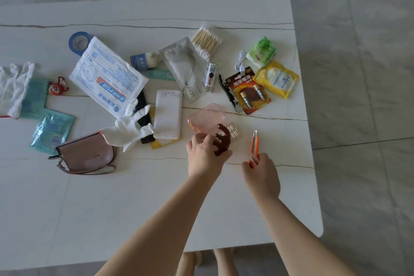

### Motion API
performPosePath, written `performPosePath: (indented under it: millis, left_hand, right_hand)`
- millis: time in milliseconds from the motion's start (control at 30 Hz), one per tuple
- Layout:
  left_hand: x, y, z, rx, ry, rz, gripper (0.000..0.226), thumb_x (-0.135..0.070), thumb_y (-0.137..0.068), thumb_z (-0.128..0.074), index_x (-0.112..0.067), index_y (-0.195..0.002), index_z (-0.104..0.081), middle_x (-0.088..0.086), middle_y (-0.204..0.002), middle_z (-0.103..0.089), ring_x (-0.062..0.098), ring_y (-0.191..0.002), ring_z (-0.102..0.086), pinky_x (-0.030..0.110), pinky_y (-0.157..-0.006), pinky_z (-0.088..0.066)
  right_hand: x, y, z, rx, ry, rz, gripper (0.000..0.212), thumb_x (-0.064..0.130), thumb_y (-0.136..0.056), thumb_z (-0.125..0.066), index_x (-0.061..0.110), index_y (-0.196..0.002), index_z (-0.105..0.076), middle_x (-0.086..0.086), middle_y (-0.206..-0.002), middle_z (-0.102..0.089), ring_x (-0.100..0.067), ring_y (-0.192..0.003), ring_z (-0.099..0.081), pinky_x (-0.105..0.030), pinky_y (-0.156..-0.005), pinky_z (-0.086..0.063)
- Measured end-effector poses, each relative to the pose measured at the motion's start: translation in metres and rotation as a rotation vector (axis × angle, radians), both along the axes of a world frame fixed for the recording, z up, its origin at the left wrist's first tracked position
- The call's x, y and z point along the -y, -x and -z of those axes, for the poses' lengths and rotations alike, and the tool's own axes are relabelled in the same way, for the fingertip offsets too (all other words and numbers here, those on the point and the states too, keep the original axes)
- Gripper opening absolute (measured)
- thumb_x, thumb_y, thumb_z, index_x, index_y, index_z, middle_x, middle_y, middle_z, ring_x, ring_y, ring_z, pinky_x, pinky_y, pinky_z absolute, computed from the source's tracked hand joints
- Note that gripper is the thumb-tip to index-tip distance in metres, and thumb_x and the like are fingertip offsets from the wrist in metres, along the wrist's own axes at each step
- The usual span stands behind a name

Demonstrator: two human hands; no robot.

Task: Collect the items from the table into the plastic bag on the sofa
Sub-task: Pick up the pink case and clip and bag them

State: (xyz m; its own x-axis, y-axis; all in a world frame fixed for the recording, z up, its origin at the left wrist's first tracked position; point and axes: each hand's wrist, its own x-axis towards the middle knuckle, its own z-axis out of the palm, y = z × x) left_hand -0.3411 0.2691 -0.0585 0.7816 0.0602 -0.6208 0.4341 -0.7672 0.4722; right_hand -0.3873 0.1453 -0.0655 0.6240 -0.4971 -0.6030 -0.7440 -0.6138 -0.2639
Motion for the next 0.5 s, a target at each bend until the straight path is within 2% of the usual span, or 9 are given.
performPosePath:
  millis: [100,233,300,367,433,500]
  left_hand:
    - [0.008,0.0,0.003,0.017,-0.126,0.146,0.042,-0.037,-0.084,-0.066,-0.019,-0.122,-0.056,0.003,-0.145,-0.031,0.028,-0.126,-0.032,0.031,-0.103,-0.033]
    - [0.013,0.005,0.005,0.034,-0.244,0.244,0.042,-0.034,-0.088,-0.062,-0.017,-0.123,-0.048,0.005,-0.129,-0.046,0.027,-0.12,-0.038,0.033,-0.099,-0.034]
    - [0.014,0.007,0.004,-0.003,-0.223,0.205,0.043,-0.031,-0.087,-0.064,-0.013,-0.12,-0.043,0.009,-0.124,-0.047,0.028,-0.115,-0.044,0.034,-0.095,-0.039]
    - [0.015,0.009,0.004,-0.043,-0.122,0.112,0.053,-0.024,-0.085,-0.067,-0.014,-0.127,-0.036,0.011,-0.123,-0.045,0.03,-0.11,-0.051,0.036,-0.09,-0.045]
    - [0.014,0.011,0.002,-0.101,-0.063,0.064,0.07,-0.02,-0.084,-0.068,-0.019,-0.14,-0.027,0.01,-0.125,-0.042,0.03,-0.113,-0.052,0.036,-0.09,-0.046]
    - [0.008,0.014,0.002,-0.158,-0.067,0.04,0.064,-0.022,-0.084,-0.067,-0.021,-0.139,-0.034,0.009,-0.124,-0.045,0.028,-0.115,-0.051,0.035,-0.088,-0.046]
  right_hand:
    - [0.008,0.001,0.0,0.046,-0.144,0.023,0.008,0.019,-0.09,-0.05,0.012,-0.09,-0.046,-0.011,-0.087,-0.063,-0.028,-0.074,-0.055,-0.029,-0.059,-0.037]
    - [0.011,0.0,-0.003,0.061,-0.221,0.049,0.014,0.023,-0.092,-0.05,0.01,-0.098,-0.047,-0.012,-0.087,-0.067,-0.033,-0.08,-0.063,-0.033,-0.064,-0.047]
    - [0.011,0.0,-0.006,0.066,-0.259,0.071,0.013,0.023,-0.091,-0.051,0.013,-0.098,-0.048,-0.009,-0.086,-0.066,-0.031,-0.078,-0.065,-0.042,-0.07,-0.055]
    - [0.01,-0.001,-0.01,0.071,-0.328,0.11,0.007,0.019,-0.091,-0.052,0.016,-0.097,-0.049,-0.002,-0.082,-0.062,-0.025,-0.072,-0.067,-0.047,-0.072,-0.057]
    - [0.009,-0.002,-0.014,0.049,-0.368,0.116,0.005,0.016,-0.09,-0.052,0.016,-0.094,-0.05,0.001,-0.08,-0.059,-0.02,-0.068,-0.067,-0.047,-0.072,-0.058]
    - [0.006,-0.003,-0.019,0.016,-0.381,0.068,0.004,0.016,-0.09,-0.052,0.013,-0.092,-0.05,-0.002,-0.08,-0.059,-0.017,-0.062,-0.066,-0.043,-0.07,-0.056]
